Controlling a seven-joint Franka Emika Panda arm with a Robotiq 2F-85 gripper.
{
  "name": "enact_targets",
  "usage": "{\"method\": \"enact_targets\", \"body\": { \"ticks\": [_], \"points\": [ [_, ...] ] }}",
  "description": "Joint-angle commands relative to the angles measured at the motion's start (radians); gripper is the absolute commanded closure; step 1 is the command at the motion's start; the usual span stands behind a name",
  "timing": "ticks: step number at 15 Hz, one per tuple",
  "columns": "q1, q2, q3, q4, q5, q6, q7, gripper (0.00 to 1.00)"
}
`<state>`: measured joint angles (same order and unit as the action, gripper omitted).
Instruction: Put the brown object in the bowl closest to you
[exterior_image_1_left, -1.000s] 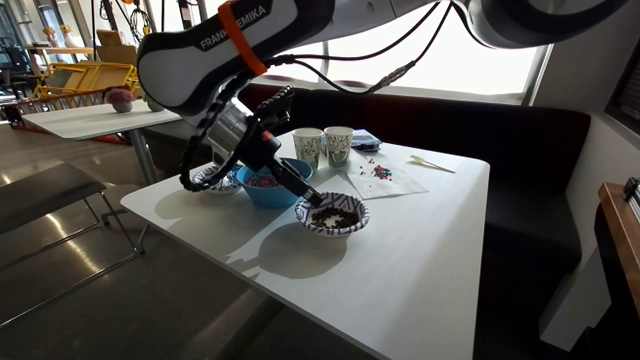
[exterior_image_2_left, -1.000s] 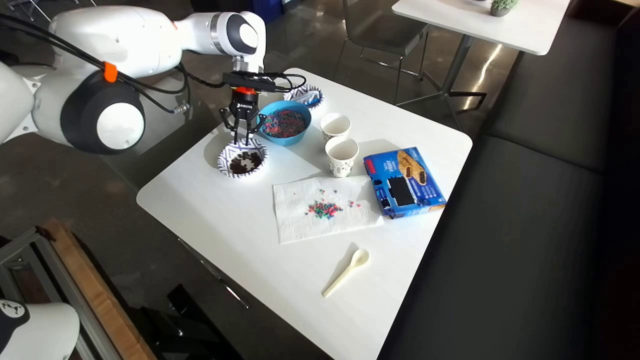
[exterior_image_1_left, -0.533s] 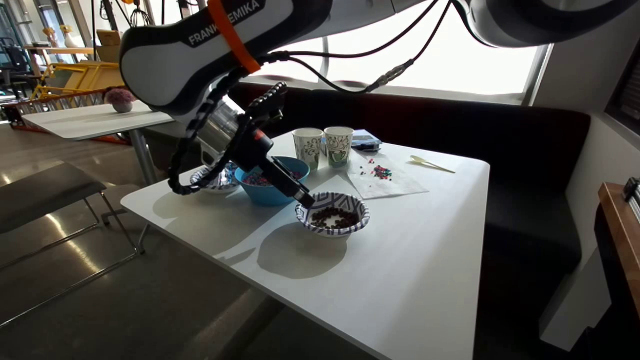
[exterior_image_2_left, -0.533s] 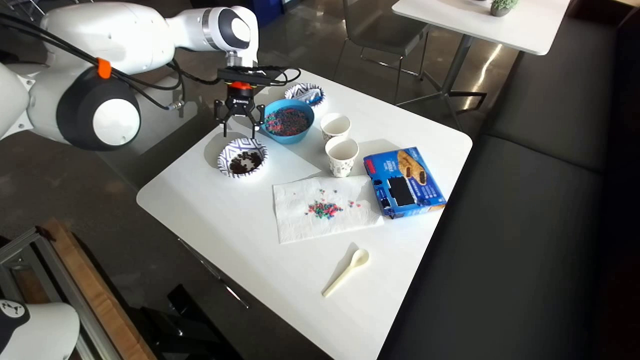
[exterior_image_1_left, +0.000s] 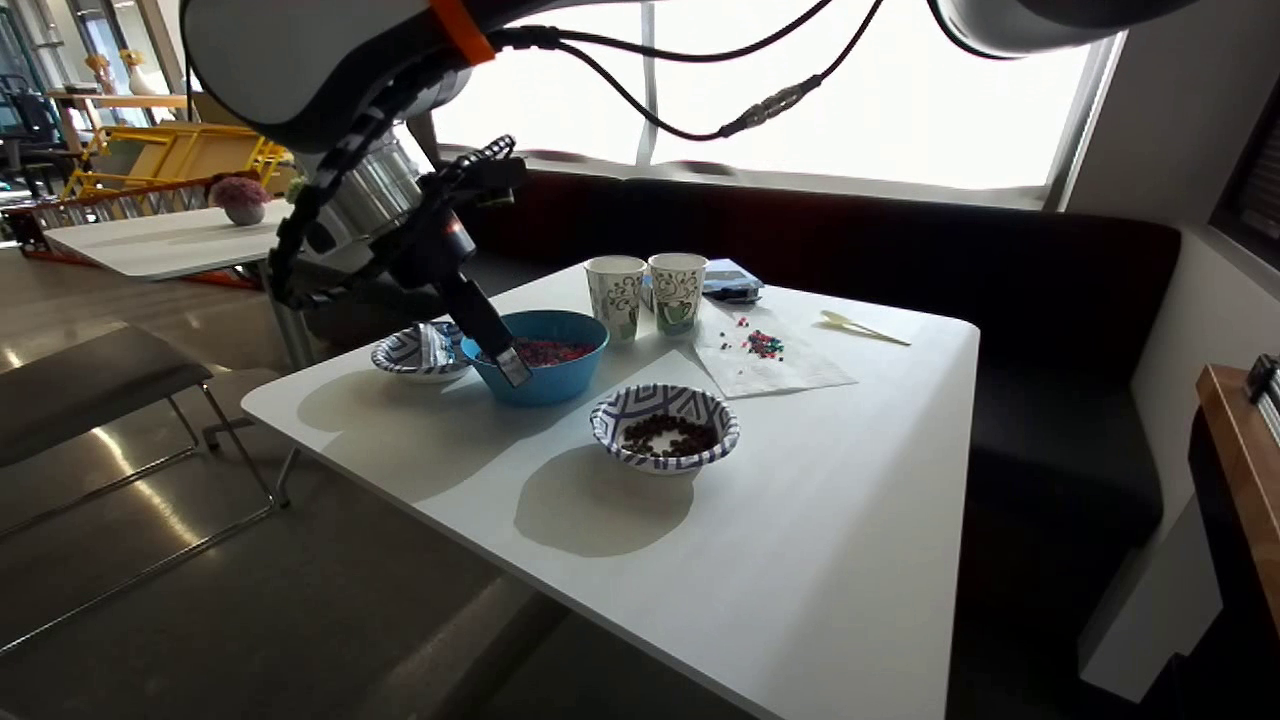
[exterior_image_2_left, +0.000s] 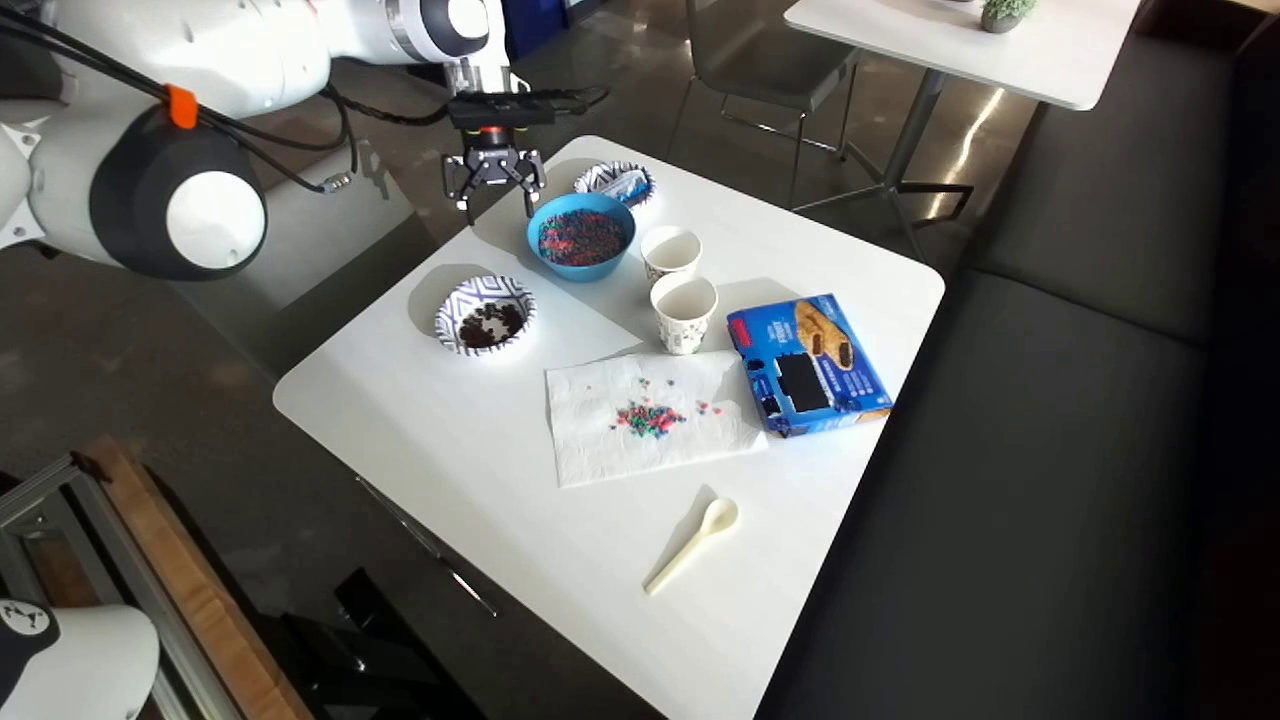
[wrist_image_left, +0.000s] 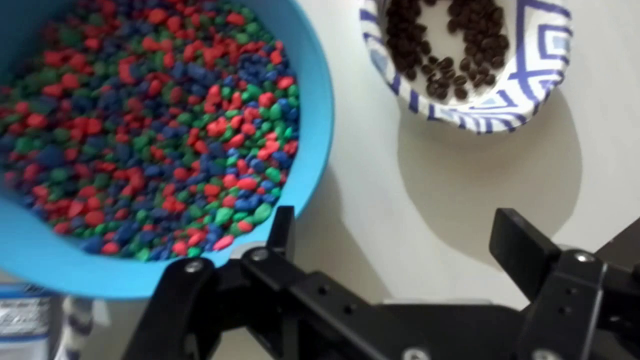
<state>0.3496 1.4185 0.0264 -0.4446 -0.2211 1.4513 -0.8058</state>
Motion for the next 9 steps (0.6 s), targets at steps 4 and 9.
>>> {"method": "enact_targets", "body": {
  "ticks": [4, 9],
  "points": [
    [-0.037, -0.034, 0.04, 0.0, 0.059, 0.293, -0.11, 0.0],
    [-0.078, -0.071, 0.076, -0.014, 0.165, 0.313, 0.078, 0.0]
  ]
}}
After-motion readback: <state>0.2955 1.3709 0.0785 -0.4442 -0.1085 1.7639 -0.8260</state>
